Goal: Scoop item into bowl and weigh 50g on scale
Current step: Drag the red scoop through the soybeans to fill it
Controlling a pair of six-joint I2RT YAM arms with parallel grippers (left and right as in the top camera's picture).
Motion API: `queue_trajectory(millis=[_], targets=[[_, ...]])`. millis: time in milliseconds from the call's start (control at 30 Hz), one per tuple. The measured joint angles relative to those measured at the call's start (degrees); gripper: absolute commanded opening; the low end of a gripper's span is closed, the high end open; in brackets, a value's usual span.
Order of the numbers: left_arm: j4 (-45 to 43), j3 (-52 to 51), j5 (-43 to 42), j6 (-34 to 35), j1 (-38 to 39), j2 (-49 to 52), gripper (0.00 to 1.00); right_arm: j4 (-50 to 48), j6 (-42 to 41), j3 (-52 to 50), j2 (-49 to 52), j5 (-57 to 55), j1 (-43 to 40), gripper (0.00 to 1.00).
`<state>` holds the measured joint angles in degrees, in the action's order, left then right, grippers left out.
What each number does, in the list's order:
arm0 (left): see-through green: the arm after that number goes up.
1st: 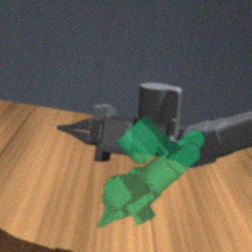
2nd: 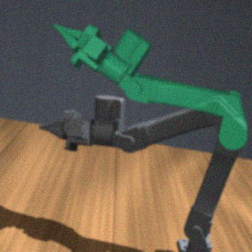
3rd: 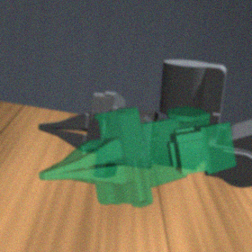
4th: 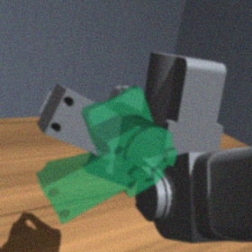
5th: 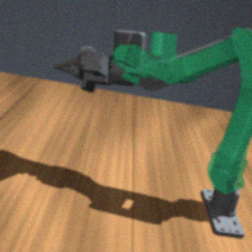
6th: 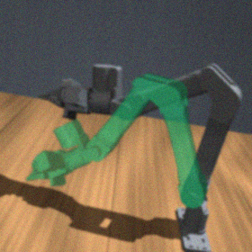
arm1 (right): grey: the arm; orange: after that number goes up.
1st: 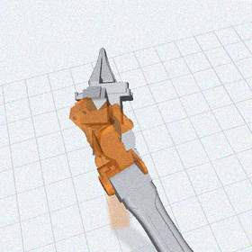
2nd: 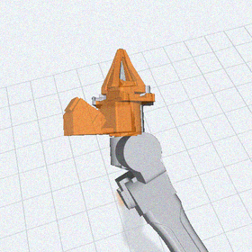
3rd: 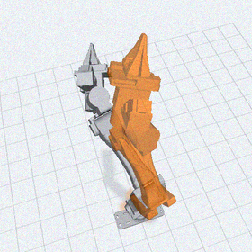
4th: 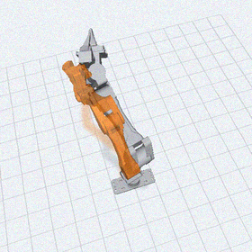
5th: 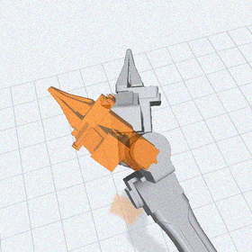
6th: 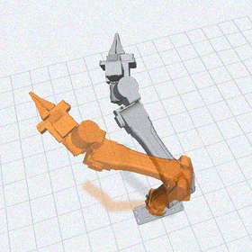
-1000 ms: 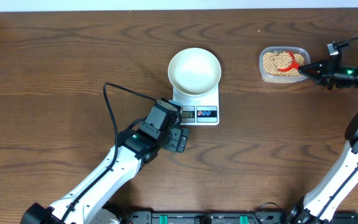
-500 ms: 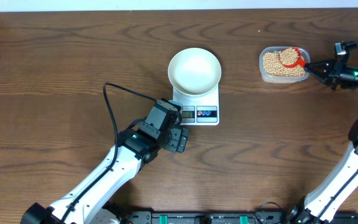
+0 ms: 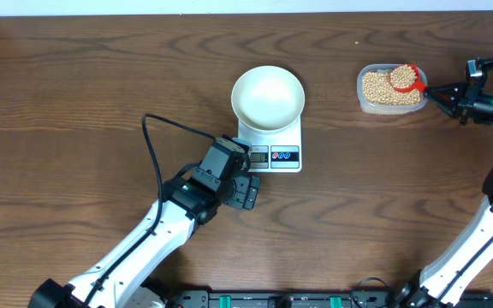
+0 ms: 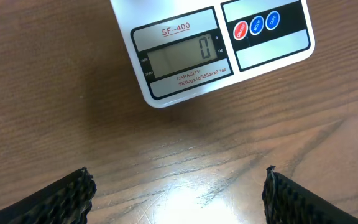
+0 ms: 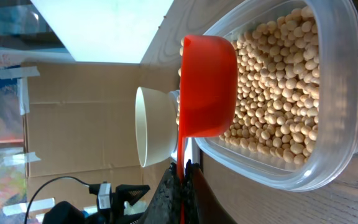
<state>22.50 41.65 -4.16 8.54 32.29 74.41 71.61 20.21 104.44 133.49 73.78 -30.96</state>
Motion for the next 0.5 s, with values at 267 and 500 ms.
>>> queue_trajectory(millis=[267,500], targets=[[0.0,0.0,0.0,0.02,0.0,0.0,0.89,1.53,1.36,0.0,0.0,-0.02,0.02,0.01],[0.02,0.0,0.0,0.02,0.0,0.0,0.89,1.86,1.84,0.0,0.0,-0.02,0.0,0.01]])
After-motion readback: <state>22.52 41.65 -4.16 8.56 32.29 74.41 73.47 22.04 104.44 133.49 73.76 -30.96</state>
